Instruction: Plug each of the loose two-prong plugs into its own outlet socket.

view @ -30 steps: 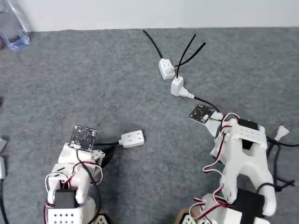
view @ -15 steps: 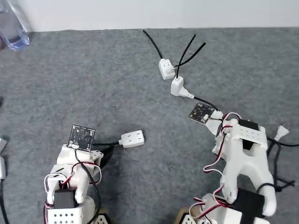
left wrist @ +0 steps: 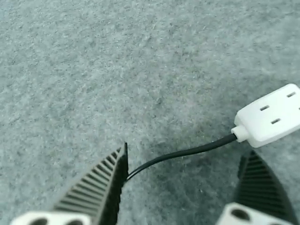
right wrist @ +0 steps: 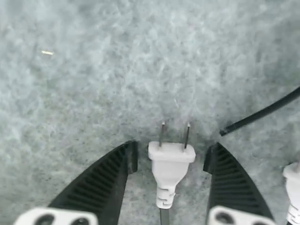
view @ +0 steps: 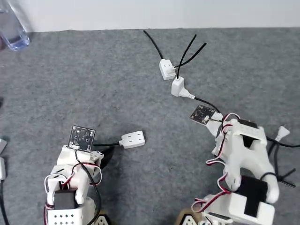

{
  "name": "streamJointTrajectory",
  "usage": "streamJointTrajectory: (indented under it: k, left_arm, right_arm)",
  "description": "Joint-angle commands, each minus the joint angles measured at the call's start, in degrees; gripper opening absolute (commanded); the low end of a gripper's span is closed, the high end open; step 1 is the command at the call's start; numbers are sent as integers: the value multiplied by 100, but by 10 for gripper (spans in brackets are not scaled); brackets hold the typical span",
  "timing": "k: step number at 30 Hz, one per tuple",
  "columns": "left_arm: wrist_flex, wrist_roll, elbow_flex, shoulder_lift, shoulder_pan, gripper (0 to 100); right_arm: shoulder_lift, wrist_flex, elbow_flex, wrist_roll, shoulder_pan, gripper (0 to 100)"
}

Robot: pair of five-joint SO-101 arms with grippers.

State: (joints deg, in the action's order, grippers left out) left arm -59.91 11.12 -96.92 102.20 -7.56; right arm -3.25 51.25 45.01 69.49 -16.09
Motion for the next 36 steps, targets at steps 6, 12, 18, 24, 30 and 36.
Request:
streamJointTrajectory:
  k: [6, 12, 18, 24, 30, 36]
  left_arm:
    - [9, 18, 40, 88, 0, 350]
    - [9, 18, 40, 88, 9, 350]
    - [9, 18, 40, 88, 9, 350]
    - [9, 18, 40, 88, 9, 350]
    - [9, 18, 40, 88, 9, 350]
    - [9, 18, 40, 88, 9, 350]
  right_arm:
    - [40, 171, -211, -246, -57, 181]
    - [48, 171, -185, -255, -92, 136]
    - [48, 171, -185, -255, -101, 136]
    - [48, 171, -185, -255, -75, 9]
    - [57, 154, -185, -255, -92, 8]
    - [48, 127, -211, -396, -84, 8]
